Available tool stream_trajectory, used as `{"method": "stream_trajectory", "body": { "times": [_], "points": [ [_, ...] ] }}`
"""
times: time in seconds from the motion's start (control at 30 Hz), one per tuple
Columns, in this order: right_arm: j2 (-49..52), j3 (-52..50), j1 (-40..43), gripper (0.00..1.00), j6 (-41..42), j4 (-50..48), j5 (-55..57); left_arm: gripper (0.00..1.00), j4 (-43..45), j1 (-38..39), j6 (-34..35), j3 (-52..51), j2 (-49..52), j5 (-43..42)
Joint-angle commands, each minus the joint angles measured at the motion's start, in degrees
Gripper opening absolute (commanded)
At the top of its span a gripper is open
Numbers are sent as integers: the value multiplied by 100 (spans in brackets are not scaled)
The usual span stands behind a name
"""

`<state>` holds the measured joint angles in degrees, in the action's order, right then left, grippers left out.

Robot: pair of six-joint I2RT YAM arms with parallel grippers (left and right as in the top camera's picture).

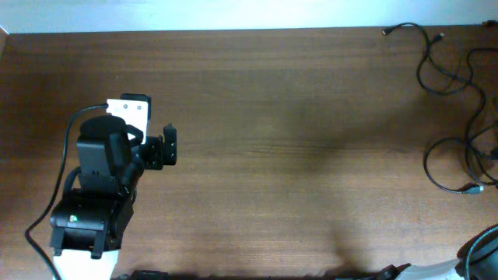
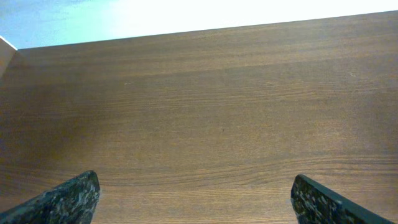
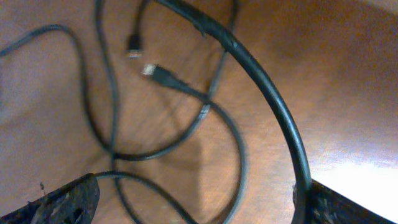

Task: Untangle cables

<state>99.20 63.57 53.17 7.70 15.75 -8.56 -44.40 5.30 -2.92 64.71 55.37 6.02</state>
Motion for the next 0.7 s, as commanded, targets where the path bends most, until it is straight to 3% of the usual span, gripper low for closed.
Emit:
{"method": "stream_trajectory", "body": {
  "times": [0.0, 0.13, 0.23, 0.33, 0.37, 0.47, 0.53, 0.6, 0.67],
  "points": [
    [-831, 678, -282, 99, 31, -17, -885, 99, 13, -9, 81, -26, -42, -24],
    [-1665, 2957, -1250, 99, 28, 501, -883, 99, -11, -9, 81, -28, -31, -68],
    [-1685, 3244, -1414, 99, -144, 1220, -656, 99, -24, -9, 81, -28, -31, -68],
    [-1998, 2529, -1438, 99, -144, 946, -601, 99, -42, -9, 81, -28, -31, -149],
    [-2380, 1805, -1541, 99, -144, 420, -962, 99, -39, -9, 81, -28, -31, -177],
    [-4813, -1268, -2813, 99, -146, -1746, -1178, 99, 35, -9, 76, -28, -31, -173],
    [-6428, -2253, -3604, 99, -140, -3128, -719, 99, 33, -9, 79, -28, -31, -175],
    [-7477, -2175, -3840, 99, 584, -2498, -579, 99, 17, -9, 76, -28, -33, -175],
    [-8323, -2177, -3853, 100, 247, -485, -1266, 99, -151, -9, -173, -26, -46, -170]
  ]
}}
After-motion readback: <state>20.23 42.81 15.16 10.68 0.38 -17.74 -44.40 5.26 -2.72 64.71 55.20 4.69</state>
